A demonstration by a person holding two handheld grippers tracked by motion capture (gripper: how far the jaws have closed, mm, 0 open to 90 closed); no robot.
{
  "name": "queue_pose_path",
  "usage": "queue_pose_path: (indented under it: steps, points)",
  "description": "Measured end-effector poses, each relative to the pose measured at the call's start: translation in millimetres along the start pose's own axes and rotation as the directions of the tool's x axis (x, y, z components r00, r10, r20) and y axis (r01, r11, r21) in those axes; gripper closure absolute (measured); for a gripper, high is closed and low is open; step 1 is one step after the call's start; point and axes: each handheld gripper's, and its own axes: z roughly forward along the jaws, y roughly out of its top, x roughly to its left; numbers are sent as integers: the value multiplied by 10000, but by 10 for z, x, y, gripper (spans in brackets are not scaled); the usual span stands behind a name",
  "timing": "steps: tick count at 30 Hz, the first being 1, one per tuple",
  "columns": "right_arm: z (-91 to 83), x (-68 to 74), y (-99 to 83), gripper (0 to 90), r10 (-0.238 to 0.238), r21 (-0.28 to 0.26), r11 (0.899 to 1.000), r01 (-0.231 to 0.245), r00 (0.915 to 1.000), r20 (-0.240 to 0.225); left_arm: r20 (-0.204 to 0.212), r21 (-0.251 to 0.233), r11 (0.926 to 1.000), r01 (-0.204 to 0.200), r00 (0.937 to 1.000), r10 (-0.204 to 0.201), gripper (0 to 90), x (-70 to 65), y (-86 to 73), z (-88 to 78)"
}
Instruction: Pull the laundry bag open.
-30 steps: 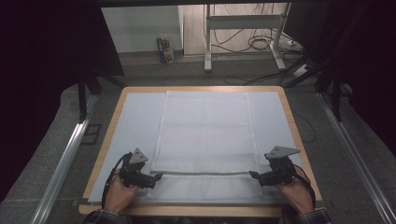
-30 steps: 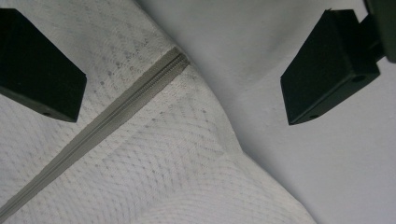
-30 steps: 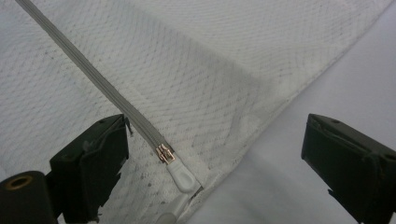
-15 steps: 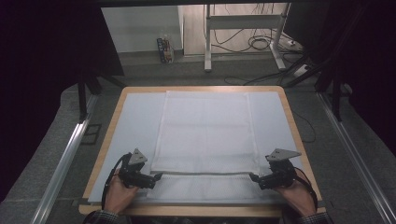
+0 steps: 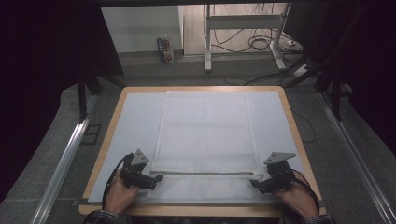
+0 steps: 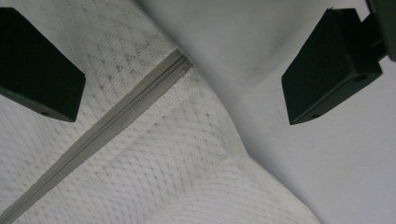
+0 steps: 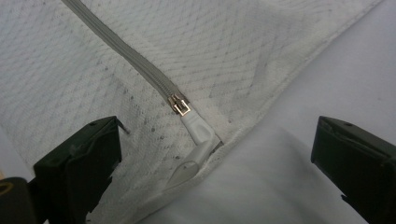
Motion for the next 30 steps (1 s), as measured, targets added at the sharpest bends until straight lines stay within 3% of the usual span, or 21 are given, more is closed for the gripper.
queue_pose_path:
  steps: [6, 17, 26, 30]
  points:
    - [68, 42, -6, 70, -450, 317, 9985, 445, 9988, 181, 22, 98, 9999, -95, 10000, 95, 0, -9, 3, 15]
    - [2, 128, 27, 445, -319, 515, 9982, 309, 9993, 189, -35, 157, 9994, -313, 9995, 314, 0, -44, 17, 27]
    - [-16, 149, 29, 716, -634, 286, 9976, 637, 9979, -108, -2, 148, 9995, -294, 9996, 294, 0, -64, 42, 24]
    - [-21, 148, 37, 772, -846, 222, 9961, 852, 9961, -247, 17, -33, 9996, -295, 9996, 295, 7, -90, 74, 12]
